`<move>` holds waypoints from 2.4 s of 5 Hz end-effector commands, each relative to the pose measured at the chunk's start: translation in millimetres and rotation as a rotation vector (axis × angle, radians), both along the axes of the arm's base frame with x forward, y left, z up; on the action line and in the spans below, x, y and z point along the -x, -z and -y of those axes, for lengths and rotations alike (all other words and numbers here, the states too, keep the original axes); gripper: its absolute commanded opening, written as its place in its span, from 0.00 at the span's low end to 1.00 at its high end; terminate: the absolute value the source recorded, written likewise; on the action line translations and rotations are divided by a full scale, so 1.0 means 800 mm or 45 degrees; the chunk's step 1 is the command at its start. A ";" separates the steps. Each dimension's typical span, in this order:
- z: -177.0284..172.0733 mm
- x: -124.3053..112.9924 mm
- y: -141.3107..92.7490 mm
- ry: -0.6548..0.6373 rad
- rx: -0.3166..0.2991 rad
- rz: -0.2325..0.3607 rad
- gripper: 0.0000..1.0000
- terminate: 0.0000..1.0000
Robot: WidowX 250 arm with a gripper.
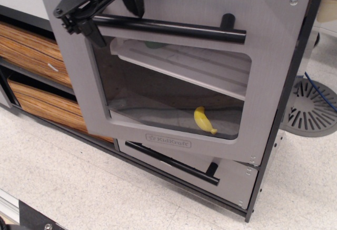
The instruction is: Open oven
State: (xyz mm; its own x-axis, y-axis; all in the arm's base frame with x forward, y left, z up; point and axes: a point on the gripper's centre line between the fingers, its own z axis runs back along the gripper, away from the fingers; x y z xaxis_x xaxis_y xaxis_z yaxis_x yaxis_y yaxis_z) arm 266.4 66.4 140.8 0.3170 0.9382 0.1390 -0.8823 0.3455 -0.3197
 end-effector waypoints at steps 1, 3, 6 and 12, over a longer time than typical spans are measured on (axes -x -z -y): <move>0.005 0.038 -0.015 0.297 -0.154 -0.019 1.00 0.00; -0.030 0.072 0.035 0.871 -0.427 -0.198 1.00 0.00; -0.160 0.089 0.013 1.070 -0.490 -0.419 1.00 0.00; -0.204 0.006 -0.023 0.452 -0.347 -0.381 1.00 0.00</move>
State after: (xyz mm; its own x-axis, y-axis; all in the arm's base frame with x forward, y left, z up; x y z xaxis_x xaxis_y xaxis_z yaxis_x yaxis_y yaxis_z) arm 270.8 209.8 130.0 0.6832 0.7134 0.1557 -0.7280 0.6821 0.0690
